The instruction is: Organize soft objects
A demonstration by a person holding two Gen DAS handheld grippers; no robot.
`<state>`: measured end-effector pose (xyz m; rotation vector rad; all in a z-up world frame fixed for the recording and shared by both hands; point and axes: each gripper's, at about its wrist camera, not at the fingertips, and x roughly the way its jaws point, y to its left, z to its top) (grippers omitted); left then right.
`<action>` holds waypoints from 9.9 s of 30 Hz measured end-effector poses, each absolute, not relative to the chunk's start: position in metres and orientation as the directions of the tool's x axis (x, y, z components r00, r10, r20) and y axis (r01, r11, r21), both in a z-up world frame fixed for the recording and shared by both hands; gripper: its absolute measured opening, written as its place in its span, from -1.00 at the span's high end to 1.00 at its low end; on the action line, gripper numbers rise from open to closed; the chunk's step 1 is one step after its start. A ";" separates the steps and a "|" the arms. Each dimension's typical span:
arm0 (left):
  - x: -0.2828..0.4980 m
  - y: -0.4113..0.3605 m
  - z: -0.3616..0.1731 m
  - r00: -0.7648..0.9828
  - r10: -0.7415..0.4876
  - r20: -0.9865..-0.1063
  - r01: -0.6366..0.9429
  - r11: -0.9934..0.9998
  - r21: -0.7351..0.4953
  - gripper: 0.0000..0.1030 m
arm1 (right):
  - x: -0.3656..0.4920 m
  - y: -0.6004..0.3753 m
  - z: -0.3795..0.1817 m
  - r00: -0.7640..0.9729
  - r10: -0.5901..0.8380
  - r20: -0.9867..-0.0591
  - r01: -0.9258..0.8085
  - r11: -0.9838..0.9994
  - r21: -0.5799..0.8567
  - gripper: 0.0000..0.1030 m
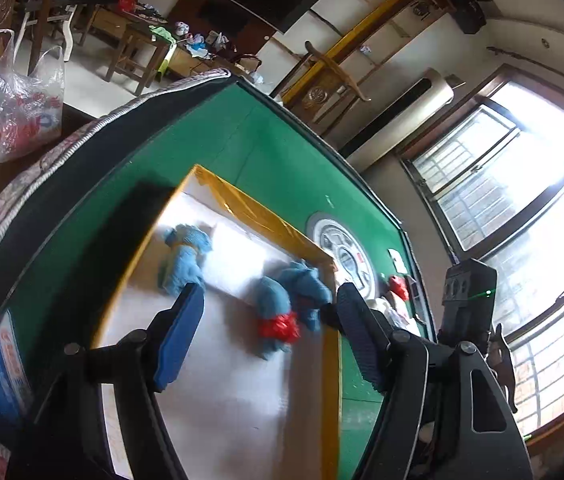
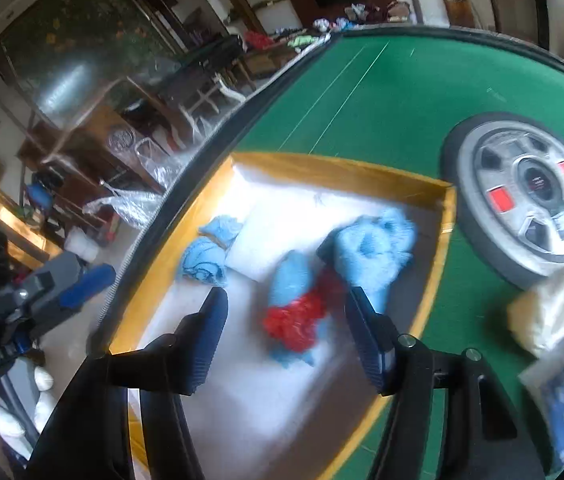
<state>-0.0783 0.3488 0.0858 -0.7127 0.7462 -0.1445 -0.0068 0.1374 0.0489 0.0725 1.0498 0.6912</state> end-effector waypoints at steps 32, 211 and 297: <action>-0.104 0.155 0.067 0.513 -0.569 -0.643 0.117 0.788 -0.604 -0.44 | -0.084 -0.084 0.046 0.299 0.768 -0.566 -0.482 0.634 0.605 -0.35; -0.120 0.139 0.078 0.678 0.151 -0.720 -0.097 0.989 0.116 -0.45 | -0.068 -0.130 0.067 0.689 0.294 -0.662 -0.146 0.951 0.271 -0.31; -0.083 0.081 0.046 0.638 0.248 -0.729 -0.045 0.957 0.287 -0.45 | -0.025 -0.222 0.047 0.728 0.263 -0.633 -0.007 0.926 0.377 -0.37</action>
